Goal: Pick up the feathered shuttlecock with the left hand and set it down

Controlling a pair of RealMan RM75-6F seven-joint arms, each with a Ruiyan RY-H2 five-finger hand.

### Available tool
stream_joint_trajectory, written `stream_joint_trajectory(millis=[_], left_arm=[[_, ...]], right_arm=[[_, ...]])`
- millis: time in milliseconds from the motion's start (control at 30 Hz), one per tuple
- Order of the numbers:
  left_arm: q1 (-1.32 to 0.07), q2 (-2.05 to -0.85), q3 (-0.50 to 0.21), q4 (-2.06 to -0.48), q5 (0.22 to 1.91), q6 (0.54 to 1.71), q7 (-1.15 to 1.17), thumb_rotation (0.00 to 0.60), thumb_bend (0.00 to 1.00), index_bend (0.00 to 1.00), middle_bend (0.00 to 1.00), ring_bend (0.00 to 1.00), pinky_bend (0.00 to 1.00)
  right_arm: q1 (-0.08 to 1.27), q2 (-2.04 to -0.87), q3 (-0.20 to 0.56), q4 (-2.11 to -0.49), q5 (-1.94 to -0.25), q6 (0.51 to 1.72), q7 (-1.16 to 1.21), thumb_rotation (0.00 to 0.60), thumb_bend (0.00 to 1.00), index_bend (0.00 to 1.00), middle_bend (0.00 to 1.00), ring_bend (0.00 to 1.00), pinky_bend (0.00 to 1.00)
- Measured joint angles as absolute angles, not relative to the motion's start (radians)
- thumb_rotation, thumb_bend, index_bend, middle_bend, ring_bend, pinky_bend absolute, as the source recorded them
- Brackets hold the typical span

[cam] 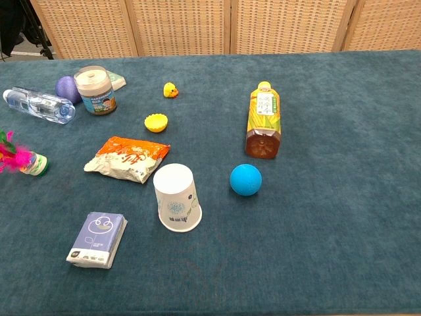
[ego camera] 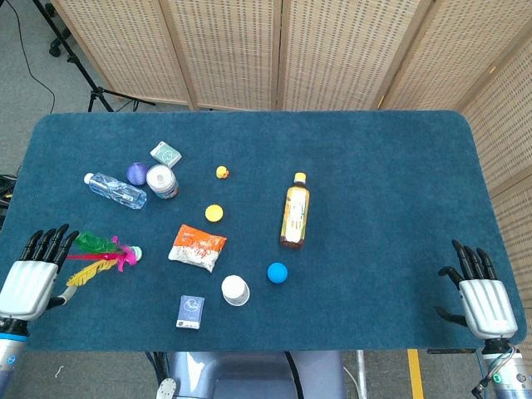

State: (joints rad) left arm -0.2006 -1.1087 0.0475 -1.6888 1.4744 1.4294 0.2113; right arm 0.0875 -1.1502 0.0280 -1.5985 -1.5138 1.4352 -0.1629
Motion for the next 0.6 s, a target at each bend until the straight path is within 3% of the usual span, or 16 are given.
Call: stream_joint_trajectory(millis=[600], left_arm=[[-0.187,-1.143,0.034,-1.637,1.537,1.442,0.132,0.6,0.21,0.0,0.0,0.0,0.0]], right_arm=[[0.085,-1.148,0.028,-1.599,-1.509,1.438,-0.166,0.6,0.0,0.36,0.0,0.0,0.0]])
